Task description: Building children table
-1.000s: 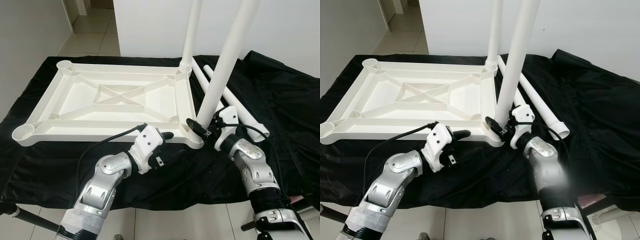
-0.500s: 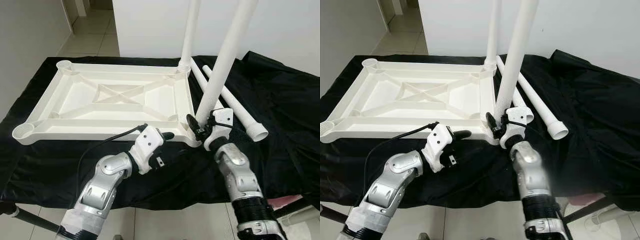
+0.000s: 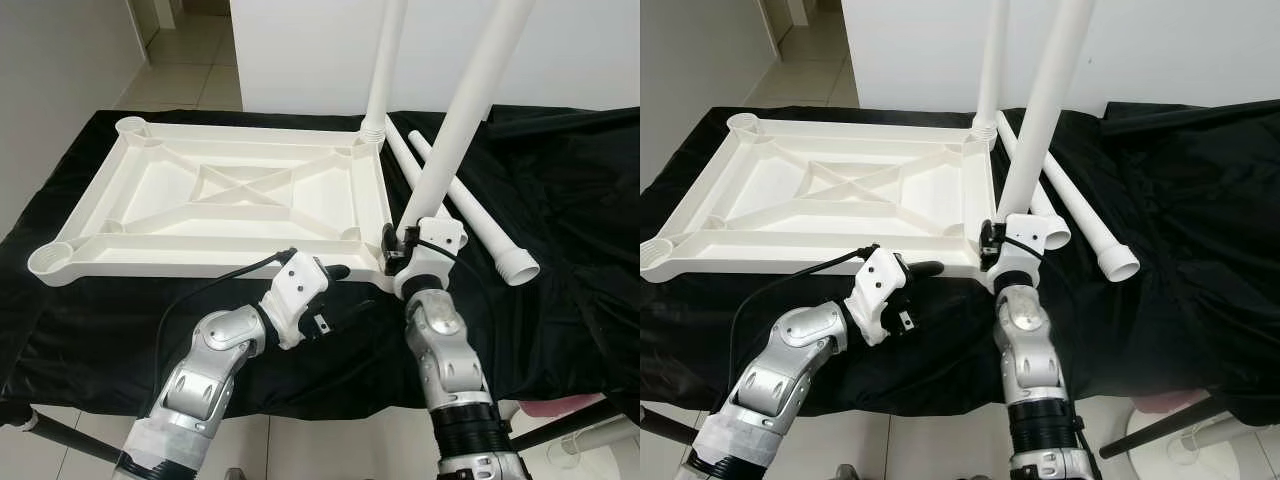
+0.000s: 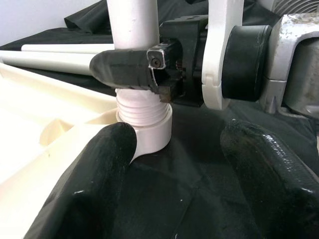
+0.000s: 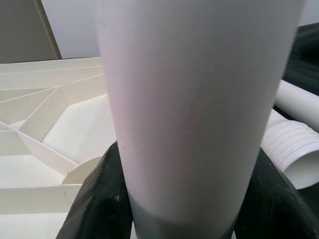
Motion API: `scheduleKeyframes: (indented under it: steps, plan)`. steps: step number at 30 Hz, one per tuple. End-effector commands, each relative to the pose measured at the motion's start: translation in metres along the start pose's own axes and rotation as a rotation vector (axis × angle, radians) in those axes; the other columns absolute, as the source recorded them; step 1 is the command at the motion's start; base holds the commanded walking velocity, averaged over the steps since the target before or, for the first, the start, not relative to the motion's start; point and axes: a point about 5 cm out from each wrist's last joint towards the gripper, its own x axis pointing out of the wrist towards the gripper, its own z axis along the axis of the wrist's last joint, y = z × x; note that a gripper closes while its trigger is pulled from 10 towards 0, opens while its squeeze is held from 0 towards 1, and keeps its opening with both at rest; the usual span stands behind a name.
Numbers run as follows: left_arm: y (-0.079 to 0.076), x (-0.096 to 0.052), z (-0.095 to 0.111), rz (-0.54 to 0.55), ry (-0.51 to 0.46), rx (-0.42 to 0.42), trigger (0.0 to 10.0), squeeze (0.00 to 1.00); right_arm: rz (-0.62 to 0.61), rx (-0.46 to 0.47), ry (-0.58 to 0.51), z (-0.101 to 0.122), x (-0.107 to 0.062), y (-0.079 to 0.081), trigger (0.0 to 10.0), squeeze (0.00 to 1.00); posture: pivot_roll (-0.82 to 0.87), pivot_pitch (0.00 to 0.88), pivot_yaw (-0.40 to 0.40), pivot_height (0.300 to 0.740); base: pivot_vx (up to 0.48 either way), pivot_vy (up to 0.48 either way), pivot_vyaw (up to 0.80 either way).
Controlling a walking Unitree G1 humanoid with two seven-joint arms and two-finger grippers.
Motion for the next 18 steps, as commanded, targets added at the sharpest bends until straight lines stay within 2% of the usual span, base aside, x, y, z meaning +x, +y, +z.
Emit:
scheduleKeyframes:
  steps: [1, 10, 11, 12, 18]
  plan:
    - [0.0007, 0.0004, -0.0042, 0.056, 0.021, -0.007, 10.0, 0.00, -0.015, 0.036, 0.026, -0.0033, -0.0033, 0.0008, 10.0, 0.00, -0.04, 0.057, -0.034, 0.740, 0.000, 0.000, 0.00]
    - [-0.0003, 0.0004, -0.0043, 0.056, 0.018, -0.008, 10.0, 0.00, -0.030, 0.018, 0.033, -0.0027, -0.0017, -0.0017, 10.0, 0.00, -0.04, 0.056, -0.035, 0.740, 0.000, 0.000, 0.00]
    - [-0.0004, 0.0003, -0.0044, 0.056, 0.018, -0.009, 10.0, 0.00, -0.028, 0.018, 0.031, -0.0024, -0.0021, -0.0019, 10.0, 0.35, -0.04, 0.056, -0.035, 0.740, 0.000, 0.000, 0.00]
    - [-0.0004, 0.0004, -0.0044, 0.055, 0.018, -0.009, 10.0, 0.00, -0.025, 0.015, 0.028, -0.0019, -0.0022, -0.0027, 10.0, 1.00, -0.04, 0.056, -0.036, 0.740, 0.000, 0.000, 0.00]
    - [0.0005, 0.0011, -0.0043, 0.055, 0.019, -0.008, 10.0, 0.00, -0.008, 0.002, 0.021, 0.0000, -0.0020, -0.0070, 10.0, 1.00, -0.04, 0.056, -0.034, 0.740, 0.000, 0.000, 0.00]
